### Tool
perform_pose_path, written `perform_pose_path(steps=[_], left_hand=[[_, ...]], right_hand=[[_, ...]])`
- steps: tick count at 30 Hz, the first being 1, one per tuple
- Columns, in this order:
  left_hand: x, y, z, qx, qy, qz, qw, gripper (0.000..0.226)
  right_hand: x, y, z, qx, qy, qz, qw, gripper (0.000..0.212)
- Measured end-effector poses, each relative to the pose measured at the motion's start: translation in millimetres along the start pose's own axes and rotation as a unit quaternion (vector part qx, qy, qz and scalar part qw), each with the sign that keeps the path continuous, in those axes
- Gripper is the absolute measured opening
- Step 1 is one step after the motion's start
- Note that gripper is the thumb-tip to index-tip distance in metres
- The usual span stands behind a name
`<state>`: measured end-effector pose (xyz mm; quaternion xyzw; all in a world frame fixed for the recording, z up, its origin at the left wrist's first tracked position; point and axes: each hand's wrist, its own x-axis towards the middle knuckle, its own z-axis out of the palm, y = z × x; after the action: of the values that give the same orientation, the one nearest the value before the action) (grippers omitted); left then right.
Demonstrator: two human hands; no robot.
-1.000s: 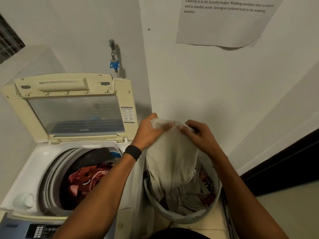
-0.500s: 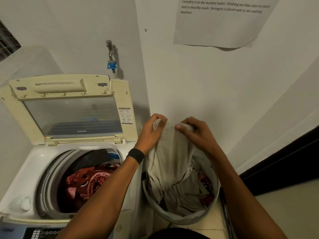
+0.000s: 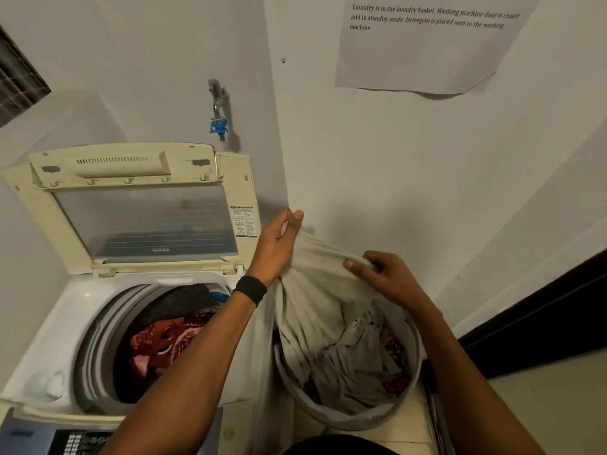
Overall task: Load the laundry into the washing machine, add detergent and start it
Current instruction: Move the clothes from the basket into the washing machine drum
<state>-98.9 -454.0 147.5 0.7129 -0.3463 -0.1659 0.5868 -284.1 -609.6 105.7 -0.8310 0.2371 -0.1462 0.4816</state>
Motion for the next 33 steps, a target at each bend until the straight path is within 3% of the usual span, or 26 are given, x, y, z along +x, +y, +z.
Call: perform_pose_path(steps=[4, 8, 15, 18, 20, 27, 30, 33], left_hand=[[-2, 1, -2, -0.019, -0.002, 0.007, 1.000, 0.037], [-4, 7, 1, 0.010, -0.092, 0.018, 0.996, 0.020], [-7, 7, 21, -0.007, -0.061, 0.002, 0.998, 0.033], [-12, 10, 27, -0.036, -0.050, 0.011, 0.998, 0.044], [-12, 12, 28, -0.042, -0.034, 0.012, 0.998, 0.040], [-3, 2, 13, -0.030, 0.032, -0.002, 0.999, 0.048], [-3, 2, 6, -0.029, 0.038, 0.011, 0.999, 0.041], [-7, 13, 2, -0.012, -0.035, 0.037, 0.999, 0.039]], right_hand=[[2, -25, -29, 0.035, 0.057, -0.046, 0.997, 0.025], [13, -59, -36, 0.038, 0.071, -0.130, 0.988, 0.008], [30, -63, 11, 0.054, 0.065, -0.119, 0.989, 0.012], [30, -59, 27, 0.054, 0.079, -0.086, 0.992, 0.025], [30, -55, 31, 0.021, 0.075, -0.064, 0.995, 0.034], [8, -29, 14, 0.007, -0.119, -0.041, 0.992, 0.055], [1, -23, -5, 0.031, -0.048, -0.071, 0.996, 0.056], [-5, -51, -23, 0.102, 0.030, -0.120, 0.987, 0.048]])
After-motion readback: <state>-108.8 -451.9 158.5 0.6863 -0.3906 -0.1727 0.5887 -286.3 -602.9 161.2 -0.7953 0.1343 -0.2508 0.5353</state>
